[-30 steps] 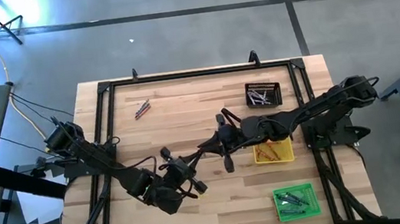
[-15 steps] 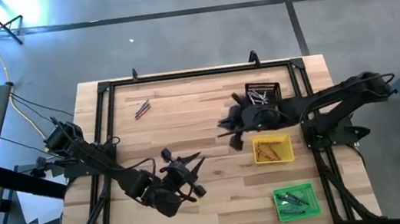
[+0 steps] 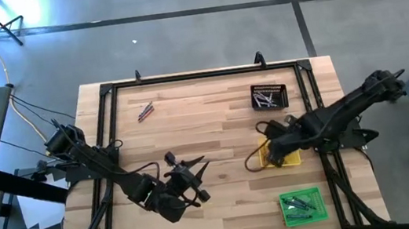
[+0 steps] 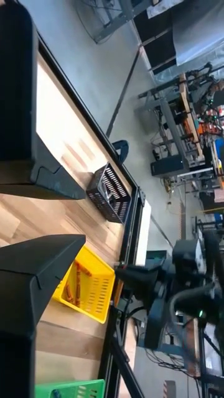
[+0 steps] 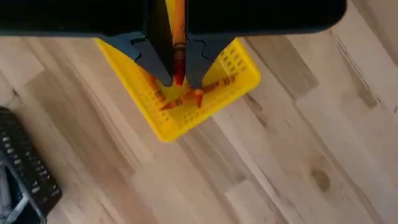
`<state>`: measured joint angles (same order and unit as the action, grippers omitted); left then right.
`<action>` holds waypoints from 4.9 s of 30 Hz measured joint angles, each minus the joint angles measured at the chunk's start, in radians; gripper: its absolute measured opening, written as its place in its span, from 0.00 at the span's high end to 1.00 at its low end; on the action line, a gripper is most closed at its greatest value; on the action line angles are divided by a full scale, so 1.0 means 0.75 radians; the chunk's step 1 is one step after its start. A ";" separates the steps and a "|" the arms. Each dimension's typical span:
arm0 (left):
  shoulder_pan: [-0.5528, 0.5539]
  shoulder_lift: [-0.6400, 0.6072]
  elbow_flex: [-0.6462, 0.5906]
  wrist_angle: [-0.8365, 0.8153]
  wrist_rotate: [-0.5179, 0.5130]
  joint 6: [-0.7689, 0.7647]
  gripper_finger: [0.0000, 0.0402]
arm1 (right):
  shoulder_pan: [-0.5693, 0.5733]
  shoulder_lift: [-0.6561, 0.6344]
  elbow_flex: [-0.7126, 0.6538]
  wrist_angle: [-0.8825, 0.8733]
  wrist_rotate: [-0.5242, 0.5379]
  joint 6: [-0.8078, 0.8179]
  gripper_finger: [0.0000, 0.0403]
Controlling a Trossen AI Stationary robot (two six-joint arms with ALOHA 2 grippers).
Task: Sort crayons
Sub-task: Put the orange crayon into the yellow basket
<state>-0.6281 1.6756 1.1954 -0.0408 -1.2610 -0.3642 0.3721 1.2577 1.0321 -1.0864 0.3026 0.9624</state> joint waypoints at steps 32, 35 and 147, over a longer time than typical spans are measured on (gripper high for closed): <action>-0.001 0.001 -0.001 -0.021 0.001 -0.035 0.78 | 0.125 0.323 0.001 -0.003 0.170 0.061 0.75; -0.001 0.002 -0.001 -0.046 -0.002 -0.035 0.78 | 0.125 0.319 0.001 -0.001 0.172 0.067 0.71; 1.873 0.149 -0.288 -1.125 1.580 0.349 0.78 | -0.174 0.035 0.086 0.170 0.438 -0.452 0.71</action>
<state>0.7769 1.7876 0.9790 -0.8848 -0.0761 -0.1024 0.2417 1.2842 1.0966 -0.9585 0.6312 0.6235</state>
